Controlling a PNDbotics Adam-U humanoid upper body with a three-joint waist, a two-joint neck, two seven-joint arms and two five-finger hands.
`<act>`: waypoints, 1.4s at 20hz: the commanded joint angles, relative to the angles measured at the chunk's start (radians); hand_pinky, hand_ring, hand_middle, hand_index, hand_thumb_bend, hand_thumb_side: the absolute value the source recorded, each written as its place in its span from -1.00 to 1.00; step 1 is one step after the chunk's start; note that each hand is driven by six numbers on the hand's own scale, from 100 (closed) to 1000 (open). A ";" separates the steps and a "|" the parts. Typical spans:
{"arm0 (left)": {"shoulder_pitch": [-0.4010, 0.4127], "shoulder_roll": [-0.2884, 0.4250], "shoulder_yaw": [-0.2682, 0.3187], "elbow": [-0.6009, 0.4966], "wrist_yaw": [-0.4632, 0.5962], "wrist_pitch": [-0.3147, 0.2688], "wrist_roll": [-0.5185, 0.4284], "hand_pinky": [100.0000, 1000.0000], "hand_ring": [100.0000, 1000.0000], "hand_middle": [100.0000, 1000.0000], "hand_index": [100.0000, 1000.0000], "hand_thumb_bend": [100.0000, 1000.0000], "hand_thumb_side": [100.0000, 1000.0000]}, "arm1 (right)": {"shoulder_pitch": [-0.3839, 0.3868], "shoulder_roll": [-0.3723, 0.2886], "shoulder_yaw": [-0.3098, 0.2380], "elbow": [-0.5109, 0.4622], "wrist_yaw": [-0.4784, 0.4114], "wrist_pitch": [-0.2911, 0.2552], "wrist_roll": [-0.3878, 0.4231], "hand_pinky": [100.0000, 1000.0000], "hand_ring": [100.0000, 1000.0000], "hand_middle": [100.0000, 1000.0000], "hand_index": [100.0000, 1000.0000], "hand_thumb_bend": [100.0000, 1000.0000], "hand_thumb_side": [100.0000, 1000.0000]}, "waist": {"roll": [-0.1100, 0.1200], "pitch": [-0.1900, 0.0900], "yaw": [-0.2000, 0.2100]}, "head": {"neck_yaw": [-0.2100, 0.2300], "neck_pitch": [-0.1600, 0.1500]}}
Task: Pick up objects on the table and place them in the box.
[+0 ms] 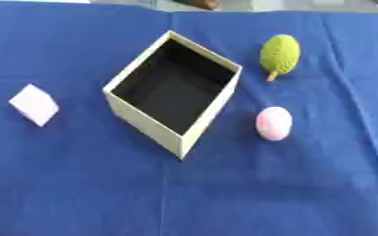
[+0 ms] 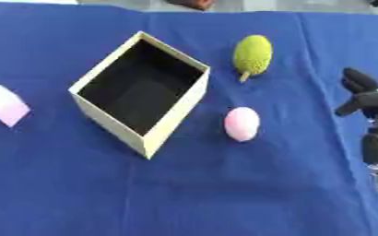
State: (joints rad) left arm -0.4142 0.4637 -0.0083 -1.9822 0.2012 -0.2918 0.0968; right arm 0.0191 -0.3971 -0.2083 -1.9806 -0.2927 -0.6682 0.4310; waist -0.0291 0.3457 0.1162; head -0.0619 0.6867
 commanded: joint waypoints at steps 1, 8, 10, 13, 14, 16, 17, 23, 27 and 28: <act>-0.006 0.015 0.011 -0.018 0.006 -0.003 -0.003 0.34 0.52 0.30 0.56 -1.00 0.05 | 0.001 -0.009 -0.001 -0.019 0.001 -0.001 0.004 1.00 0.99 0.10 0.56 -1.00 -0.18 | 0.002 -0.014 0.000 | -0.002 -0.001; -0.006 0.017 0.009 -0.018 0.007 -0.003 -0.006 0.34 0.52 0.30 0.56 -1.00 0.05 | -0.002 -0.055 0.012 -0.019 0.003 -0.033 0.014 1.00 1.00 0.26 0.64 -1.00 -0.18 | -0.001 -0.018 0.001 | -0.002 0.004; -0.005 0.018 0.008 -0.018 0.008 -0.003 -0.007 0.34 0.52 0.30 0.56 -1.00 0.05 | 0.001 -0.097 0.019 -0.019 0.025 -0.071 0.024 1.00 1.00 0.42 0.73 -1.00 -0.18 | -0.002 -0.019 0.002 | -0.003 0.003; -0.004 0.019 0.008 -0.018 0.008 -0.003 -0.010 0.34 0.52 0.30 0.56 -1.00 0.05 | 0.012 -0.164 0.033 -0.019 0.097 -0.139 0.043 1.00 1.00 0.69 0.87 -1.00 -0.18 | -0.005 -0.019 0.004 | -0.004 0.002; -0.004 0.019 0.007 -0.018 0.008 -0.003 -0.010 0.34 0.52 0.30 0.56 -1.00 0.05 | 0.017 -0.187 0.039 -0.019 0.131 -0.165 0.049 1.00 1.00 0.72 0.89 -1.00 -0.18 | -0.006 -0.019 0.005 | -0.005 0.002; -0.003 0.020 0.007 -0.018 0.009 -0.002 -0.012 0.34 0.52 0.31 0.56 -1.00 0.05 | 0.027 -0.224 0.051 -0.019 0.199 -0.211 0.055 1.00 1.00 0.75 0.91 -1.00 -0.22 | -0.008 -0.019 0.006 | -0.005 0.002; -0.003 0.020 0.006 -0.018 0.009 -0.002 -0.013 0.34 0.52 0.31 0.56 -1.00 0.05 | 0.031 -0.238 0.056 -0.019 0.229 -0.225 0.052 1.00 1.00 0.75 0.91 -1.00 -0.26 | -0.008 -0.018 0.006 | -0.005 0.003; -0.007 0.022 0.003 -0.018 0.011 -0.002 -0.018 0.34 0.52 0.31 0.56 -1.00 0.05 | 0.027 -0.345 0.087 -0.019 0.407 -0.239 -0.020 0.98 1.00 0.77 0.90 -1.00 -0.55 | -0.008 -0.016 0.012 | -0.012 -0.002; -0.008 0.022 0.000 -0.018 0.012 -0.002 -0.023 0.34 0.52 0.31 0.56 -1.00 0.04 | 0.024 -0.409 0.116 -0.019 0.520 -0.239 -0.095 0.99 1.00 0.75 0.90 -1.00 -0.68 | -0.009 -0.015 0.014 | -0.016 -0.003; -0.009 0.023 0.000 -0.018 0.013 -0.002 -0.024 0.34 0.52 0.31 0.56 -1.00 0.05 | 0.024 -0.422 0.122 -0.019 0.544 -0.239 -0.110 0.99 1.00 0.75 0.90 -1.00 -0.69 | -0.010 -0.015 0.015 | -0.017 -0.003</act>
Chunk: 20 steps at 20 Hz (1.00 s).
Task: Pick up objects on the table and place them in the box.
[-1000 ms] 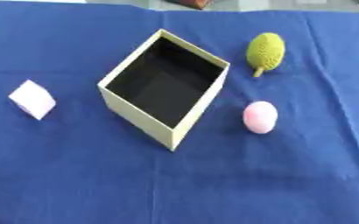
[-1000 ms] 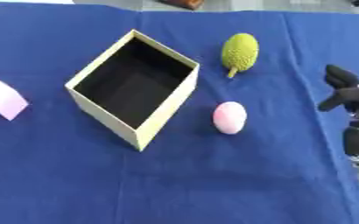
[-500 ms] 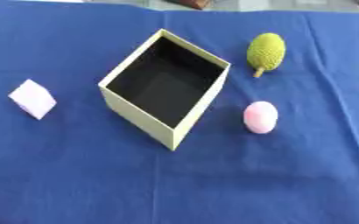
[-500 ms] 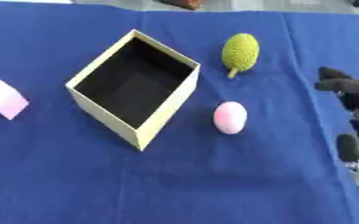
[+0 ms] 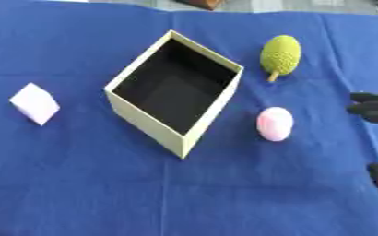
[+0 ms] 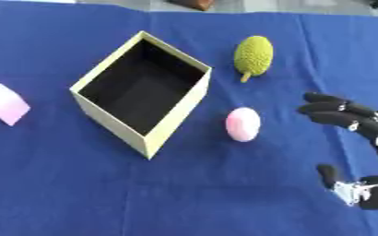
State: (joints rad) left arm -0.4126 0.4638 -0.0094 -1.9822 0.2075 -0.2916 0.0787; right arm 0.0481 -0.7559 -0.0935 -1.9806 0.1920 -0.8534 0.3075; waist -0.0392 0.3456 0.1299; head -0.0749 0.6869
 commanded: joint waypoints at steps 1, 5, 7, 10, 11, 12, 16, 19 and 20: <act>-0.011 0.023 0.000 -0.018 0.007 -0.002 -0.007 0.34 0.52 0.31 0.56 -1.00 0.05 | -0.006 -0.076 0.013 -0.019 0.079 -0.054 -0.002 0.98 1.00 0.75 0.90 -1.00 -0.70 | 0.000 -0.015 0.002 | -0.004 -0.003; -0.010 0.025 -0.002 -0.018 0.008 -0.001 -0.010 0.34 0.53 0.31 0.56 -1.00 0.05 | -0.015 -0.131 0.019 -0.019 0.135 -0.047 -0.074 0.95 1.00 0.76 0.90 -1.00 -0.73 | -0.004 -0.015 0.003 | -0.006 0.000; -0.010 0.025 -0.002 -0.018 0.008 0.000 -0.012 0.34 0.53 0.31 0.56 -1.00 0.05 | -0.021 -0.153 0.018 -0.019 0.151 -0.039 -0.113 0.94 1.00 0.76 0.89 -1.00 -0.73 | -0.006 -0.017 0.004 | -0.005 0.000; -0.009 0.028 -0.003 -0.018 0.009 0.000 -0.013 0.34 0.53 0.31 0.56 -1.00 0.05 | -0.026 -0.187 0.013 -0.019 0.168 -0.038 -0.161 0.91 1.00 0.77 0.89 -1.00 -0.75 | -0.009 -0.020 0.002 | -0.003 0.002; -0.008 0.029 -0.003 -0.018 0.009 0.001 -0.013 0.34 0.53 0.31 0.56 -1.00 0.05 | -0.028 -0.204 0.013 -0.019 0.174 -0.036 -0.177 0.91 1.00 0.78 0.89 -1.00 -0.75 | -0.010 -0.022 0.001 | -0.003 0.004; -0.008 0.029 -0.004 -0.018 0.009 0.001 -0.014 0.34 0.53 0.31 0.55 -1.00 0.05 | -0.029 -0.223 0.016 -0.019 0.182 -0.032 -0.191 0.90 1.00 0.78 0.89 -1.00 -0.77 | -0.011 -0.024 0.000 | -0.004 0.006; -0.008 0.030 -0.007 -0.018 0.010 0.003 -0.017 0.34 0.53 0.31 0.55 -1.00 0.05 | -0.048 -0.285 0.044 -0.019 0.225 -0.009 -0.227 0.89 1.00 0.79 0.89 -1.00 -0.78 | -0.013 -0.031 0.001 | -0.011 0.007; -0.010 0.028 -0.011 -0.018 0.012 0.004 -0.020 0.34 0.53 0.31 0.55 -1.00 0.05 | -0.082 -0.311 0.077 -0.019 0.248 0.008 -0.233 0.90 1.00 0.80 0.89 -1.00 -0.78 | -0.015 -0.034 0.006 | -0.018 0.007; -0.010 0.028 -0.012 -0.018 0.012 0.004 -0.021 0.34 0.53 0.32 0.55 -1.00 0.05 | -0.094 -0.316 0.087 -0.019 0.251 0.014 -0.230 0.90 1.00 0.79 0.89 -1.00 -0.78 | -0.015 -0.035 0.007 | -0.021 0.007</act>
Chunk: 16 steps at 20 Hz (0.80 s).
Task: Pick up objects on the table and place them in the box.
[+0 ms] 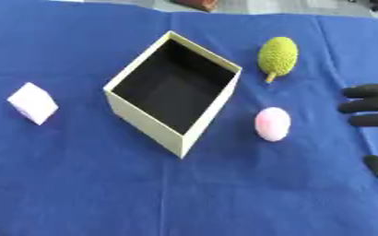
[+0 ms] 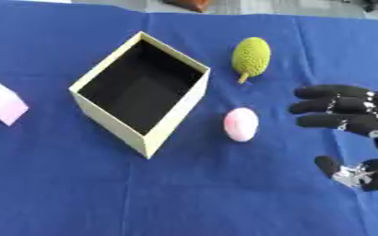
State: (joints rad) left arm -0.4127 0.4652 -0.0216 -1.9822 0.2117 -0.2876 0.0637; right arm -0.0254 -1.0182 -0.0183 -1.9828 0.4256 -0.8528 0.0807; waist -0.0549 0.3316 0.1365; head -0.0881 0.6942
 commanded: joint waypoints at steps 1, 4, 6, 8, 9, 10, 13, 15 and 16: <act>-0.011 0.026 0.000 -0.018 0.009 0.001 -0.007 0.34 0.53 0.32 0.55 -1.00 0.05 | -0.033 -0.059 0.023 -0.017 0.018 0.021 0.003 0.90 1.00 0.79 0.89 -1.00 -0.78 | 0.000 -0.022 0.003 | -0.011 0.000; -0.014 0.025 -0.003 -0.018 0.012 0.001 -0.011 0.34 0.53 0.32 0.55 -1.00 0.05 | -0.067 -0.070 0.052 -0.017 0.004 0.047 0.036 0.93 1.00 0.74 0.89 -1.00 -0.78 | -0.002 -0.024 0.009 | -0.020 0.001; -0.016 0.023 -0.005 -0.018 0.014 0.003 -0.013 0.34 0.53 0.32 0.55 -1.00 0.05 | -0.094 -0.070 0.068 -0.017 -0.021 0.062 0.068 0.94 1.00 0.71 0.89 -1.00 -0.78 | -0.003 -0.025 0.014 | -0.025 0.002; -0.018 0.021 -0.007 -0.018 0.016 0.005 -0.015 0.34 0.53 0.32 0.55 -1.00 0.05 | -0.121 -0.071 0.083 -0.017 -0.047 0.081 0.108 0.96 1.00 0.70 0.89 -1.00 -0.78 | -0.004 -0.025 0.018 | -0.029 0.002; -0.019 0.020 -0.008 -0.018 0.017 0.005 -0.017 0.34 0.53 0.32 0.55 -1.00 0.05 | -0.134 -0.072 0.091 -0.017 -0.058 0.093 0.130 0.96 1.00 0.68 0.89 -1.00 -0.78 | -0.005 -0.026 0.020 | -0.033 0.002; -0.021 0.019 -0.009 -0.018 0.018 0.005 -0.018 0.34 0.53 0.32 0.55 -1.00 0.05 | -0.146 -0.071 0.098 -0.017 -0.070 0.105 0.151 0.97 1.00 0.68 0.89 -1.00 -0.78 | -0.005 -0.026 0.022 | -0.036 0.002; -0.024 0.017 -0.012 -0.018 0.021 0.006 -0.021 0.34 0.53 0.32 0.55 -1.00 0.05 | -0.181 -0.067 0.116 -0.017 -0.101 0.137 0.210 0.97 1.00 0.65 0.89 -1.00 -0.78 | -0.006 -0.025 0.030 | -0.043 0.000; -0.025 0.016 -0.012 -0.018 0.022 0.006 -0.023 0.34 0.53 0.32 0.55 -1.00 0.05 | -0.200 -0.066 0.120 -0.017 -0.115 0.159 0.237 0.98 1.00 0.63 0.88 -1.00 -0.78 | -0.007 -0.024 0.033 | -0.046 0.001; -0.024 0.016 -0.012 -0.018 0.022 0.007 -0.023 0.34 0.53 0.32 0.55 -1.00 0.05 | -0.207 -0.065 0.121 -0.017 -0.122 0.170 0.247 0.99 1.00 0.63 0.88 -1.00 -0.78 | -0.007 -0.024 0.034 | -0.048 0.001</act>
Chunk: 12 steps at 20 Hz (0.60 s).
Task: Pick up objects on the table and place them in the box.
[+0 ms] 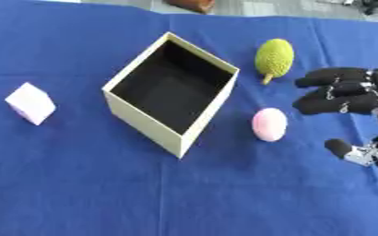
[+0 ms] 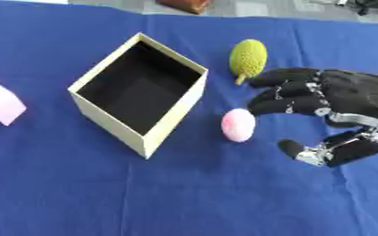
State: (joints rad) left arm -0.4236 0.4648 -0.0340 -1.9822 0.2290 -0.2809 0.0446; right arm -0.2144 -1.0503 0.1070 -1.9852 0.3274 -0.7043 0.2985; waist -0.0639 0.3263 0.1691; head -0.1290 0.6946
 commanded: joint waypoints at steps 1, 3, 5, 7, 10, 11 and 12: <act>-0.013 0.015 0.000 -0.018 0.005 0.001 -0.005 0.34 0.53 0.32 0.55 -1.00 0.05 | -0.026 -0.031 -0.004 -0.015 -0.029 0.034 0.039 1.00 1.00 0.63 0.89 -1.00 -0.78 | 0.001 -0.018 0.002 | -0.008 0.001; -0.014 0.014 -0.001 -0.018 0.006 0.003 -0.008 0.34 0.53 0.32 0.55 -1.00 0.05 | -0.038 -0.028 -0.004 -0.015 -0.038 0.058 0.059 1.00 1.00 0.64 0.89 -1.00 -0.78 | 0.001 -0.016 0.003 | -0.010 0.002; -0.015 0.014 -0.002 -0.018 0.006 0.003 -0.010 0.34 0.54 0.32 0.55 -1.00 0.05 | -0.048 -0.027 -0.003 -0.015 -0.045 0.085 0.081 1.00 1.00 0.63 0.89 -1.00 -0.78 | 0.002 -0.015 0.006 | -0.012 0.002; -0.016 0.014 -0.002 -0.018 0.007 0.003 -0.011 0.34 0.54 0.32 0.55 -1.00 0.05 | -0.057 -0.025 -0.001 -0.015 -0.051 0.103 0.098 1.00 1.00 0.60 0.89 -1.00 -0.77 | 0.002 -0.013 0.007 | -0.013 0.003; -0.016 0.012 -0.003 -0.018 0.008 0.004 -0.014 0.34 0.54 0.32 0.55 -1.00 0.05 | -0.064 -0.020 0.006 -0.015 -0.049 0.124 0.122 1.00 1.00 0.56 0.88 -1.00 -0.77 | 0.002 -0.012 0.007 | -0.016 0.003; -0.017 0.012 -0.003 -0.018 0.008 0.005 -0.015 0.34 0.54 0.32 0.55 -1.00 0.05 | -0.067 -0.018 0.009 -0.015 -0.048 0.131 0.129 1.00 1.00 0.54 0.87 -1.00 -0.77 | 0.002 -0.011 0.008 | -0.017 0.003; -0.018 0.011 -0.004 -0.018 0.009 0.005 -0.016 0.34 0.54 0.32 0.55 -1.00 0.05 | -0.070 -0.015 0.012 -0.015 -0.045 0.138 0.136 1.00 1.00 0.54 0.87 -1.00 -0.77 | 0.002 -0.011 0.008 | -0.018 0.003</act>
State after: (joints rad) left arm -0.4291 0.4637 -0.0398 -1.9822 0.2345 -0.2757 0.0322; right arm -0.2738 -1.0478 0.1252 -1.9852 0.2872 -0.5751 0.4265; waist -0.0644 0.3320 0.1776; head -0.1434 0.6948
